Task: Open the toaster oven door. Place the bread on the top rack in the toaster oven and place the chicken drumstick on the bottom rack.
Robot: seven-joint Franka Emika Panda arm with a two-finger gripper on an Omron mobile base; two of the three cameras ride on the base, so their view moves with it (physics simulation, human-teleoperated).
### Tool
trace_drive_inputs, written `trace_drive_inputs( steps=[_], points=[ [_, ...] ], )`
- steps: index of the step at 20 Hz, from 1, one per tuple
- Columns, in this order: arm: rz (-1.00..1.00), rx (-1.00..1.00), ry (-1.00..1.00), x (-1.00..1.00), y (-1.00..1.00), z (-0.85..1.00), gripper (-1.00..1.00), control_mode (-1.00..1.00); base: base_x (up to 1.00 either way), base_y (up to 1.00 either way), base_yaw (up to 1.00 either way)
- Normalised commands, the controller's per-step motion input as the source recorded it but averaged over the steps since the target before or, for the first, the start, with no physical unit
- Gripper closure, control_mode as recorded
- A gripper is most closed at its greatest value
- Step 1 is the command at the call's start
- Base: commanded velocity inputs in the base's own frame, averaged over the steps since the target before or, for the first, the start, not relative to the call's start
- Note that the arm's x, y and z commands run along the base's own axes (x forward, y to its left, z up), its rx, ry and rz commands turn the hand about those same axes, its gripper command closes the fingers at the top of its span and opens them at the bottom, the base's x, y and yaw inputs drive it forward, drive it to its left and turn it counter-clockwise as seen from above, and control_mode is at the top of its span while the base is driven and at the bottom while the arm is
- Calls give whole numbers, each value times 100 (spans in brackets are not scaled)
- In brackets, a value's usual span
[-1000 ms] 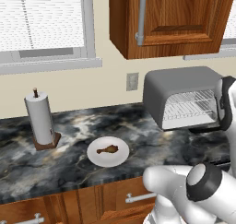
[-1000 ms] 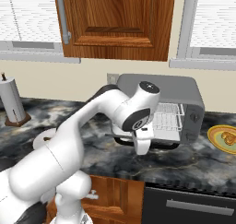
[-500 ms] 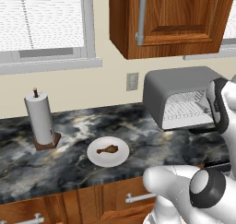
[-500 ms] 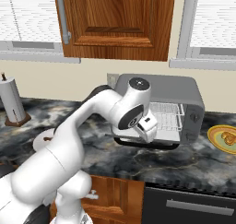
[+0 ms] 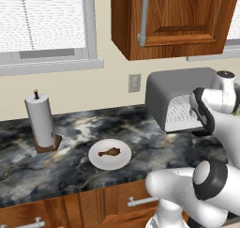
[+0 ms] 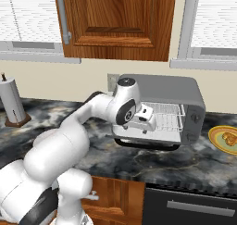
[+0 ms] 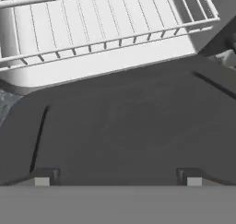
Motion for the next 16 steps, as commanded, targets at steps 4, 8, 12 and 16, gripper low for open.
trace_drive_inputs(
  steps=[4,8,12,16],
  points=[
    [37,-19,26,15,-14,-56,-100,-100,0,0,0],
    [25,-8,26,-17,-20,-64,-100,-100,0,0,0],
    [20,-1,19,-34,-21,-72,-100,-100,0,0,0],
    [11,4,10,-34,-18,-72,-100,-100,0,0,0]
  ],
)
